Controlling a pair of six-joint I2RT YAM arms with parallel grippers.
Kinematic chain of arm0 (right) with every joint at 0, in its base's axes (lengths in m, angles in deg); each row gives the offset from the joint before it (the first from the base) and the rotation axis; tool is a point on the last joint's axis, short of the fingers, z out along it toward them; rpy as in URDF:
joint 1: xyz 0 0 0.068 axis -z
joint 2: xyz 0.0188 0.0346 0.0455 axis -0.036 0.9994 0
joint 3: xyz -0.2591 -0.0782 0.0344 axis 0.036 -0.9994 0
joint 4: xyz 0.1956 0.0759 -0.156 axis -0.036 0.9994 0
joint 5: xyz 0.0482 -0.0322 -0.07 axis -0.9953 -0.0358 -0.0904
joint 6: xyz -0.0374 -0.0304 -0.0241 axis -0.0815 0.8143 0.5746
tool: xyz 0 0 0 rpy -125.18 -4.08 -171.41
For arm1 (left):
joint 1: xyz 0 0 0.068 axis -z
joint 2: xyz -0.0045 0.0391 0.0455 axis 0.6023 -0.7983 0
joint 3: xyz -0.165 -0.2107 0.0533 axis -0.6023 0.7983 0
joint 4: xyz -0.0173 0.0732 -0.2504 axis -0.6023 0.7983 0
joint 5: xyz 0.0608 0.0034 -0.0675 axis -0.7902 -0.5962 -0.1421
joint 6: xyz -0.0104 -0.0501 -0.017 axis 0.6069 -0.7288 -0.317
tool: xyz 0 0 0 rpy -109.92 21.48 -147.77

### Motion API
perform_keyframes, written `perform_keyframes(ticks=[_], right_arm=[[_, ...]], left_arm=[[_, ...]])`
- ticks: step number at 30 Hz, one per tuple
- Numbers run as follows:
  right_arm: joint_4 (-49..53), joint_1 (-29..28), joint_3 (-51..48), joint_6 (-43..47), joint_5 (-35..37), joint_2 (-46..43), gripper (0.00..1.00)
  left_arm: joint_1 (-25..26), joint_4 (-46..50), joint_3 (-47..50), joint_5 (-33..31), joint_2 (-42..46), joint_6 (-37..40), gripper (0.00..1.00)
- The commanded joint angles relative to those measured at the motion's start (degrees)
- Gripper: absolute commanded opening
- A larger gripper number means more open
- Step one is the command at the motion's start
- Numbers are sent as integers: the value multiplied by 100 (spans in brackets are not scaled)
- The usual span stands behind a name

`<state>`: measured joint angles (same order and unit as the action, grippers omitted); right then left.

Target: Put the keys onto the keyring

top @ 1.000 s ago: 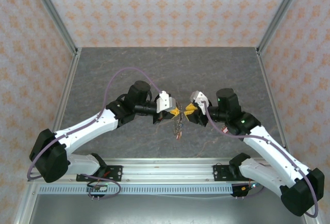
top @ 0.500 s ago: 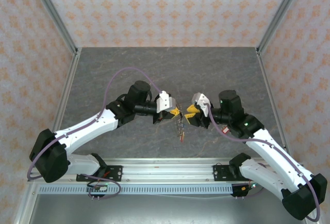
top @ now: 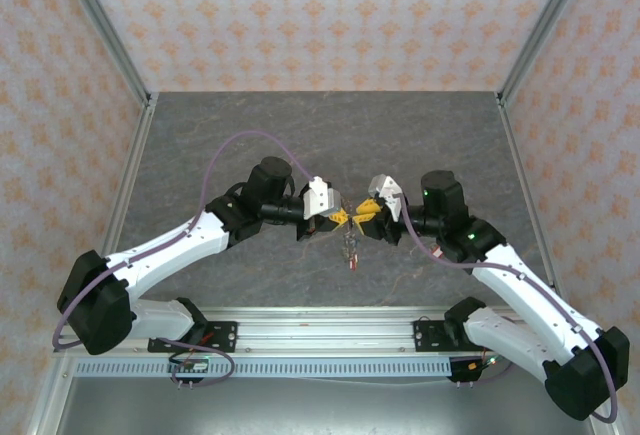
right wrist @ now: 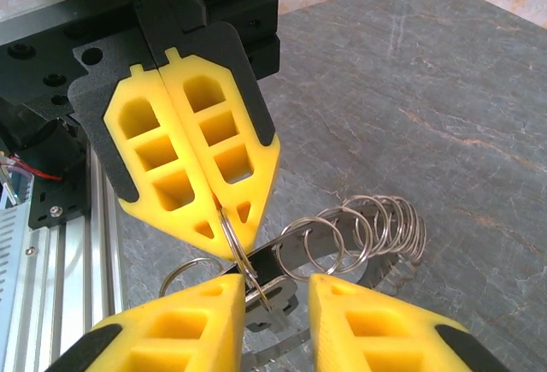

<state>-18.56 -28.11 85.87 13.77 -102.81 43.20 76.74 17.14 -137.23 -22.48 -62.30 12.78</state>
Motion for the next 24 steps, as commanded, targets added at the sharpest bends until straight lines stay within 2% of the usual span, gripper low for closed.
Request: perform_keyframes(ticks=[1, 6, 16, 24], right_arm=[[-53, 11, 52, 94, -152, 30, 22], [-290, 11, -12, -18, -215, 70, 18], [-297, 46, -84, -92, -134, 149, 0], [-223, 143, -169, -249, -60, 151, 0]], left_arm=[[-18, -109, -152, 97, 167, 38, 0], [-21, -210, -130, 195, 171, -8, 0], [-17, -329, -108, 266, 185, -77, 0], [-19, -487, -53, 241, 216, -140, 0]])
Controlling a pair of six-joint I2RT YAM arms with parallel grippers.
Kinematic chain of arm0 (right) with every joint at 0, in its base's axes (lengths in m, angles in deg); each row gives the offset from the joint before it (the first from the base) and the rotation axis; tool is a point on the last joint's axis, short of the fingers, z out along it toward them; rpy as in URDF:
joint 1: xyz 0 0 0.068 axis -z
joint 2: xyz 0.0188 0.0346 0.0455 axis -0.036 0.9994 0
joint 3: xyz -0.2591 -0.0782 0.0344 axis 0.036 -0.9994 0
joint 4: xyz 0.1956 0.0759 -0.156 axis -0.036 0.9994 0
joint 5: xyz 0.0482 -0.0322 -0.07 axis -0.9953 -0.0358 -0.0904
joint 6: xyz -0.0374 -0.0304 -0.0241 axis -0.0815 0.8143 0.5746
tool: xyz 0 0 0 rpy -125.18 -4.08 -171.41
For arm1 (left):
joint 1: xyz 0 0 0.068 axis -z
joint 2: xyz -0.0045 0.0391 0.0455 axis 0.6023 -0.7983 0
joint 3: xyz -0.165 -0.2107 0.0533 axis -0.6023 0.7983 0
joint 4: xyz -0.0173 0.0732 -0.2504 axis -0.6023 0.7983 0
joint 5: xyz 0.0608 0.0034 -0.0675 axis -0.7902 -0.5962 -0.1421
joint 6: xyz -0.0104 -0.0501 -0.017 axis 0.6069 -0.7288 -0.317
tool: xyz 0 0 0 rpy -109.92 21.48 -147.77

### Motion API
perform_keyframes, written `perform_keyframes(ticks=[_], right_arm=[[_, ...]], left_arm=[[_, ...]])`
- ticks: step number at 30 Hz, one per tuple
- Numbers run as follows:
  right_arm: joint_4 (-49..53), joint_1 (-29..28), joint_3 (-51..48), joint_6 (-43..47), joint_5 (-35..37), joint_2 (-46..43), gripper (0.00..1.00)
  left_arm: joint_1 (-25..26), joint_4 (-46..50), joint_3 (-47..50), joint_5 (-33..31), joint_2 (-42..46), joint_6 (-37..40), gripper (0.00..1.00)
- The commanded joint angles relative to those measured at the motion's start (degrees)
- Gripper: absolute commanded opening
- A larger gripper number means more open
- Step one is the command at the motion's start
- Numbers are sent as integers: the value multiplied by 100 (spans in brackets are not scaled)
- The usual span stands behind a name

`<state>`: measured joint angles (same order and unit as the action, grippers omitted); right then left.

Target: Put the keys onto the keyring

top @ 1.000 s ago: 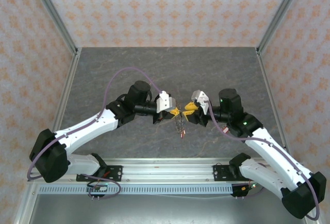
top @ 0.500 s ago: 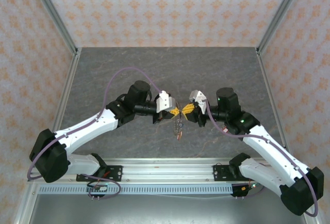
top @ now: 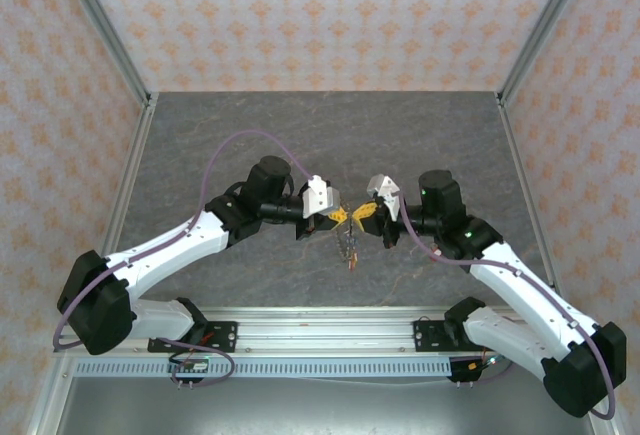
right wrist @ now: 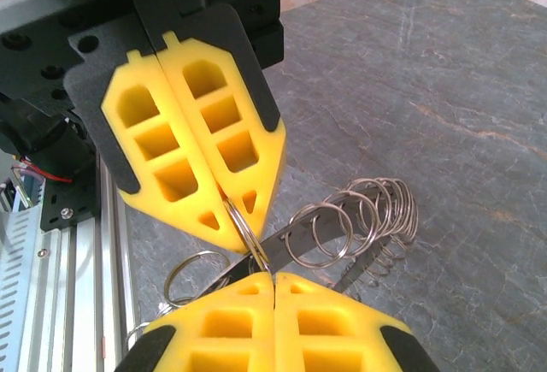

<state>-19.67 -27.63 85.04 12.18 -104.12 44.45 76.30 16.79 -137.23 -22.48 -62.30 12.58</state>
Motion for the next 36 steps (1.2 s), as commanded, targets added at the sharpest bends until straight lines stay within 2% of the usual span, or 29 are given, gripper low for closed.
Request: perform_keyframes(ticks=[1, 17, 23, 26, 29, 36], right_arm=[[-54, 140, -85, -83, 32, 31, 0], [-170, 286, 161, -620, -504, 764, 0], [-742, 468, -23, -1011, -737, 817, 0], [-875, 485, -54, -1111, -772, 712, 0], [-901, 482, -107, -1100, -676, 541, 0], [-175, 486, -62, -616, -137, 20, 0]], left_arm=[[22, -500, -37, 231, 226, -144, 0], [22, -788, -24, 398, 155, -215, 0], [26, -982, 49, 385, 208, -284, 0], [28, -766, -5, 364, 211, -189, 0], [25, -552, -17, 251, 215, -52, 0], [28, -54, -64, -105, 225, 228, 0]])
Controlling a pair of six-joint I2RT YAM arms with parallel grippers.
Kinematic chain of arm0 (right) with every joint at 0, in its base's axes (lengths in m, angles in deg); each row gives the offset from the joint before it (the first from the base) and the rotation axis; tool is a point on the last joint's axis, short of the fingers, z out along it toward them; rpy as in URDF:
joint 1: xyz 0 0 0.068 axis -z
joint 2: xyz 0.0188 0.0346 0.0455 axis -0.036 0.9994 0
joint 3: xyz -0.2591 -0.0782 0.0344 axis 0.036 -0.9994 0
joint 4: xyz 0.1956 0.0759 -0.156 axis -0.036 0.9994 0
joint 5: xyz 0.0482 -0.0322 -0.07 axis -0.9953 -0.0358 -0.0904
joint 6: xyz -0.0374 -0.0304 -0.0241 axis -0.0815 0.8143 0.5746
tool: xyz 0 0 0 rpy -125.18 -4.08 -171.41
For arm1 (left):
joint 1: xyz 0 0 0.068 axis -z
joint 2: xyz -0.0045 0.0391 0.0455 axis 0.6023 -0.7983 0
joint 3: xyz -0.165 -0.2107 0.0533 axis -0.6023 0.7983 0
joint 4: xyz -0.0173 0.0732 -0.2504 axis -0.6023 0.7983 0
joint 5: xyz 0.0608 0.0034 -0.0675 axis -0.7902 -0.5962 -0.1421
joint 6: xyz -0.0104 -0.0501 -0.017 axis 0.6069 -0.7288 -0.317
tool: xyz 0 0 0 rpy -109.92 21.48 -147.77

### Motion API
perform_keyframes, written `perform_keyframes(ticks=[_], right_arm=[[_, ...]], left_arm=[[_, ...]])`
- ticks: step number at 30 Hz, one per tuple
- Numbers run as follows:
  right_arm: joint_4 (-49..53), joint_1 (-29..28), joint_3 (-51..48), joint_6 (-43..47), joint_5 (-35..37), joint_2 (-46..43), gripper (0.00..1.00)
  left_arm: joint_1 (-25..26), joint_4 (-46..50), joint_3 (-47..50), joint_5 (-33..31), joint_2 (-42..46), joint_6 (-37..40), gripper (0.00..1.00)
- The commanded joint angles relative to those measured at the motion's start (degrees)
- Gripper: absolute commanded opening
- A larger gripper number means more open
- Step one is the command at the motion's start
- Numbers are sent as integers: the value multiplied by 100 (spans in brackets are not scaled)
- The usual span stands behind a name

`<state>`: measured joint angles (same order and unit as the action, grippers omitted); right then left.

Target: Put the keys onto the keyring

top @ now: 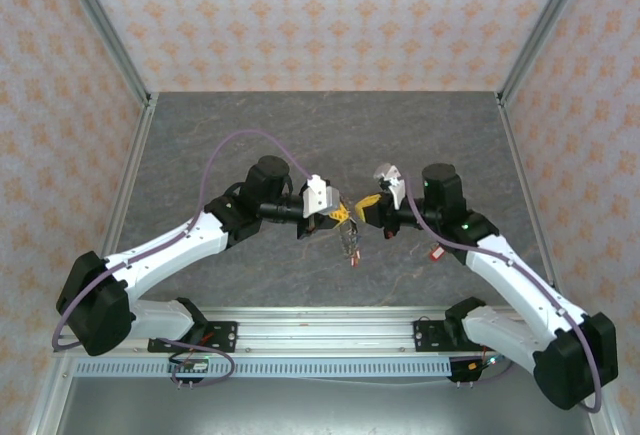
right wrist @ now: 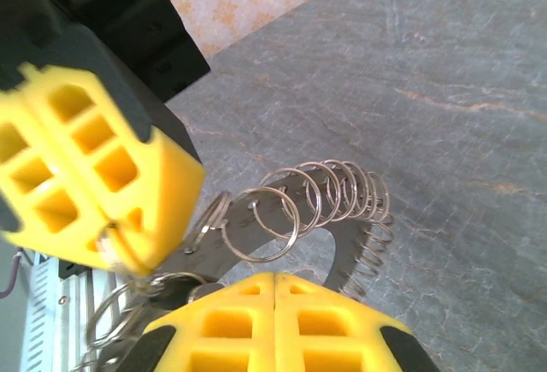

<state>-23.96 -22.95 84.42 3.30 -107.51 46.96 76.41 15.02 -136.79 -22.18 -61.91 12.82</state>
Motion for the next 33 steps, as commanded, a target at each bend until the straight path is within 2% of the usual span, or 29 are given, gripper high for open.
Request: perform_keyframes(ticks=[1, 2, 6, 9, 15, 21, 29, 33], right_arm=[[283, 22, -11, 296, 222, -275, 0], [287, 16, -43, 339, 222, -327, 0], [222, 17, -320, 867, -256, -534, 13], [190, 19, -411, 993, -328, -521, 20], [43, -33, -437, 1151, -415, -369, 25], [-149, -118, -450, 1131, -583, -221, 36], [-679, -214, -633, 864, -769, -247, 42], [-644, -232, -590, 822, -399, -126, 39]], left_arm=[[13, 121, -101, -157, 191, 207, 0], [18, 95, -101, -151, 207, 208, 0], [17, -24, -107, -100, 185, 107, 0], [16, -62, -113, -32, 171, 70, 0], [15, -38, -160, 11, 133, 58, 0], [18, -4, -222, 22, 108, 44, 0], [17, 11, -259, 35, 76, 50, 0], [16, 1, -268, 60, 72, 42, 0]])
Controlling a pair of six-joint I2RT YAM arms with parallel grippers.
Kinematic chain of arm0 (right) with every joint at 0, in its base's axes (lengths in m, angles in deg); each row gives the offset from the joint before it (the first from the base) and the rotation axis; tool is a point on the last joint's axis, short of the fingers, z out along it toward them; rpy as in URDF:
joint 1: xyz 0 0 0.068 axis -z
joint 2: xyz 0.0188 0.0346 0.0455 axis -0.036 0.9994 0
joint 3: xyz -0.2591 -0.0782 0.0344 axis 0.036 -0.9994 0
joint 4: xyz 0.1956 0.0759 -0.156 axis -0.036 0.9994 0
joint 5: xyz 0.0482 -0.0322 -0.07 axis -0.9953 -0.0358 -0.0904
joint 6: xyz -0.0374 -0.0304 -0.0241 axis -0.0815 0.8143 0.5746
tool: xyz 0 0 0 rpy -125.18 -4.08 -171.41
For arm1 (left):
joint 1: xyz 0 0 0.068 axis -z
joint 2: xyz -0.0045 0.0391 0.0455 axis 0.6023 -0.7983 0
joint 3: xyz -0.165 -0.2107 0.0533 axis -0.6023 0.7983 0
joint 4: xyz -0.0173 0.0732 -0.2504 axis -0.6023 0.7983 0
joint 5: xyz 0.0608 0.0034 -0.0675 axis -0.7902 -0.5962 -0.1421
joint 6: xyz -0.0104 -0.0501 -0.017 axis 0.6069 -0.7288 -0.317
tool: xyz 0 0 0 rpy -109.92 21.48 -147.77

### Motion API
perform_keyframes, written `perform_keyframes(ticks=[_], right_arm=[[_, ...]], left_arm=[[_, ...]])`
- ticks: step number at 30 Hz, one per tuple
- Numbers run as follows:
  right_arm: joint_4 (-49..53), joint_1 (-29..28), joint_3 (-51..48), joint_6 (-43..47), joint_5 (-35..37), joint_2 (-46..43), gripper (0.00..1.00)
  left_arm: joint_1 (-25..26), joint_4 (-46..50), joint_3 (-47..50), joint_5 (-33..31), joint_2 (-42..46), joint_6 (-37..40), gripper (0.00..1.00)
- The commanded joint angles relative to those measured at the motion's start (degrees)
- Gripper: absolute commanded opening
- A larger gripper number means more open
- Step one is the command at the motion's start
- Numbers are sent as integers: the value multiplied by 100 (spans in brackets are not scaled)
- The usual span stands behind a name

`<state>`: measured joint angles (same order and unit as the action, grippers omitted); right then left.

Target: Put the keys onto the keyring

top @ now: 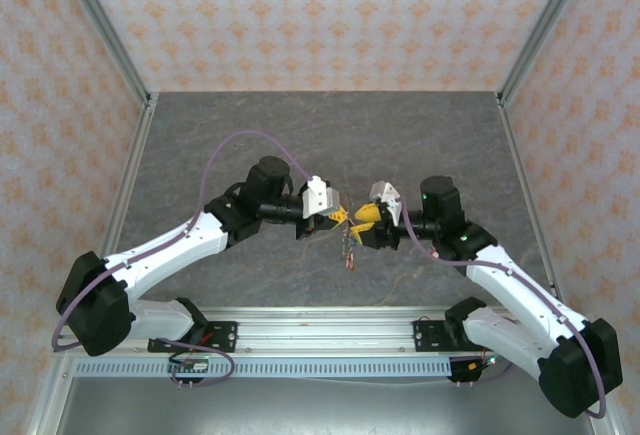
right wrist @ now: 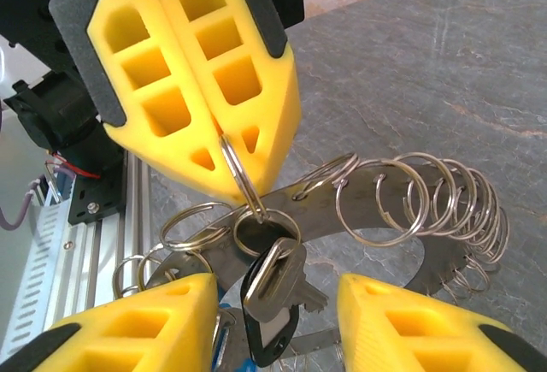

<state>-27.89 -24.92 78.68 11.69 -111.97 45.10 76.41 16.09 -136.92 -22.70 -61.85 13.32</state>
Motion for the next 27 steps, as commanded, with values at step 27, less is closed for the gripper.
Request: perform_keyframes(ticks=[27], right_arm=[[173, -235, 229, 257, 949, 22, 0]], left_arm=[[18, 140, -220, -161, 45, 96, 0]])
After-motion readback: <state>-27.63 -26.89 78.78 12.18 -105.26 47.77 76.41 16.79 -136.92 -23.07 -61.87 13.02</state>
